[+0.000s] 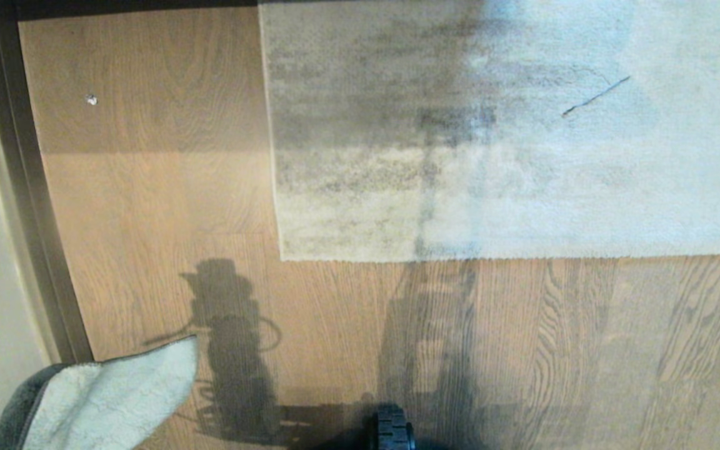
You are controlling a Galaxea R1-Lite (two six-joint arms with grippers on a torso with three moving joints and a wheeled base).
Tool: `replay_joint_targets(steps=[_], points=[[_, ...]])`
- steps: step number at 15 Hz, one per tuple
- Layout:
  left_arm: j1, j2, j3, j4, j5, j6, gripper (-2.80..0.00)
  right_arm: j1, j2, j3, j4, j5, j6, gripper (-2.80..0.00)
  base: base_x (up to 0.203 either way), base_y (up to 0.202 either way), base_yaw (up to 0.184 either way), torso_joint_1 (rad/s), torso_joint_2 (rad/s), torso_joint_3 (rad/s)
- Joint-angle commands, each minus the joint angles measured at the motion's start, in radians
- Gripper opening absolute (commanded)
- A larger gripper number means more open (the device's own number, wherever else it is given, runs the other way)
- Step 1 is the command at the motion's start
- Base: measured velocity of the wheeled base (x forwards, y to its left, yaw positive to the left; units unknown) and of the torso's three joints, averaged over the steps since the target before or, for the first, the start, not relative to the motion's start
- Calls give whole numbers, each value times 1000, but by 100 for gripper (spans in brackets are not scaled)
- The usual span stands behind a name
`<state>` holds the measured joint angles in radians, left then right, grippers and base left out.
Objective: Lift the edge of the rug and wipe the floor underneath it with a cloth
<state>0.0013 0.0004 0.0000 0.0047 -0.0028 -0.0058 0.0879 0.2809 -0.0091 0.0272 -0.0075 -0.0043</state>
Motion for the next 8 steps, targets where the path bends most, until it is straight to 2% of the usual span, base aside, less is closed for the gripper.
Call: replay_joint_targets(steps=[1, 3, 8], points=[[0, 0, 0, 0, 1, -2, -280, -26, 5, 0, 0, 0, 0, -280, 0, 0, 0, 0, 0, 0], [0, 0, 0, 0, 0, 0, -280, -67, -13, 0, 0, 0, 0, -280, 0, 0, 0, 0, 0, 0], [0, 0, 0, 0, 0, -2, -280, -78, -262, 2, -5, 0, -1, -280, 0, 0, 0, 0, 0, 0]])
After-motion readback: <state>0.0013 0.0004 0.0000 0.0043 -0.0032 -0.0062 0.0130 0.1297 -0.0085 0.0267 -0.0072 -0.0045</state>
